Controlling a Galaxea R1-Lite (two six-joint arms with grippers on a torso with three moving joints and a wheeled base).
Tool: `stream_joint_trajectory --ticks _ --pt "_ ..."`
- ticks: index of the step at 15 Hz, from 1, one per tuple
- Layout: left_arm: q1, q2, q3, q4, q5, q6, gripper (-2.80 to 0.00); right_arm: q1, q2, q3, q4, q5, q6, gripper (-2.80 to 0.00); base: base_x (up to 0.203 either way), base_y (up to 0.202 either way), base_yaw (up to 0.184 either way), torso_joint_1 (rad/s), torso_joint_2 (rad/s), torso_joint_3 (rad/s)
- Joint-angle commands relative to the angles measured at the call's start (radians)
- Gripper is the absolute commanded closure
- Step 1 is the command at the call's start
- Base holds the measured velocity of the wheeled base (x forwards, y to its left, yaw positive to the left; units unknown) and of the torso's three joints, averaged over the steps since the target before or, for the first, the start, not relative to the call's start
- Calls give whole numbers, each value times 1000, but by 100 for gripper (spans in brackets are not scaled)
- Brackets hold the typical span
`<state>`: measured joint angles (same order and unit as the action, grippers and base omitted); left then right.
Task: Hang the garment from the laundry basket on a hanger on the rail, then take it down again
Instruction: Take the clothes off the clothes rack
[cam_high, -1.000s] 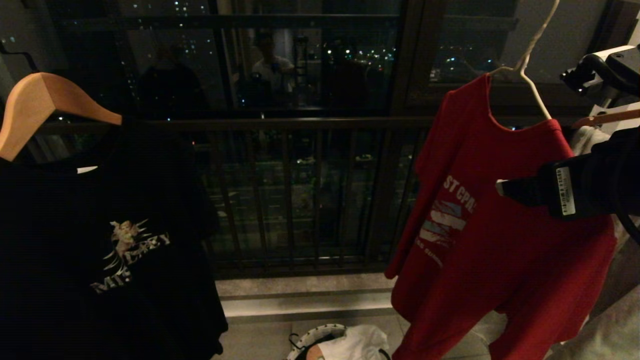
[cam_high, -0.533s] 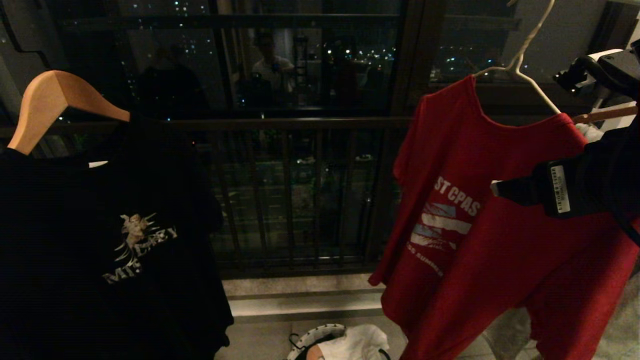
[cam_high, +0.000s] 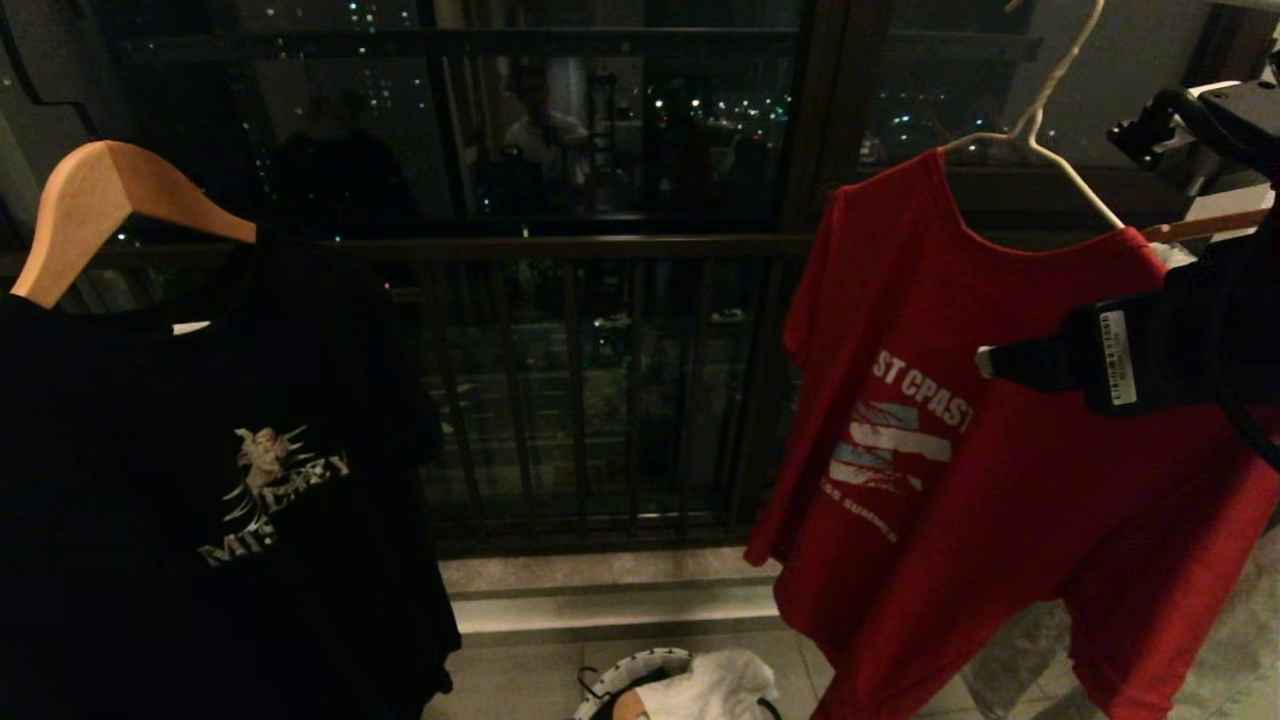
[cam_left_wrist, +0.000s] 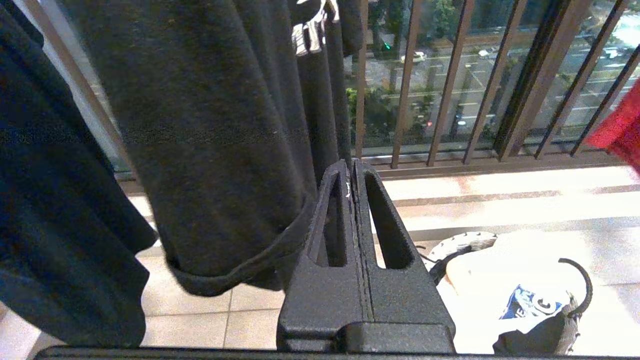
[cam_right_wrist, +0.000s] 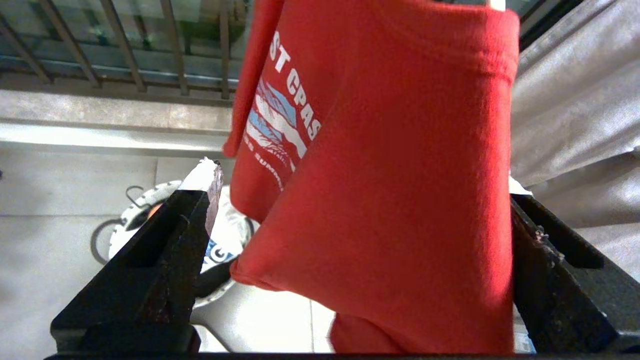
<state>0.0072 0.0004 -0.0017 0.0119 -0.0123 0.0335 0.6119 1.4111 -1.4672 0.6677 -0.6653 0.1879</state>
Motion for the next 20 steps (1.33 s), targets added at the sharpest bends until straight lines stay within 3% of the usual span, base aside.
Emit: stream_joint_trajectory --ticks 1,6,7,20 --pt "0 -2 0 0 0 0 0 -11 12 -5 2 5 -2 -280 0 0 0 0 0 0" --pt "0 -2 0 0 0 0 0 -26 16 -7 -3 21 -15 -280 0 0 0 0 0 0" --pt "0 -2 0 0 0 0 0 -29 16 -8 -3 21 -15 0 0 0 0 0 0 0" --pt "0 -2 0 0 0 0 0 -29 5 -25 -3 38 -31 0 0 0 0 0 0 0"
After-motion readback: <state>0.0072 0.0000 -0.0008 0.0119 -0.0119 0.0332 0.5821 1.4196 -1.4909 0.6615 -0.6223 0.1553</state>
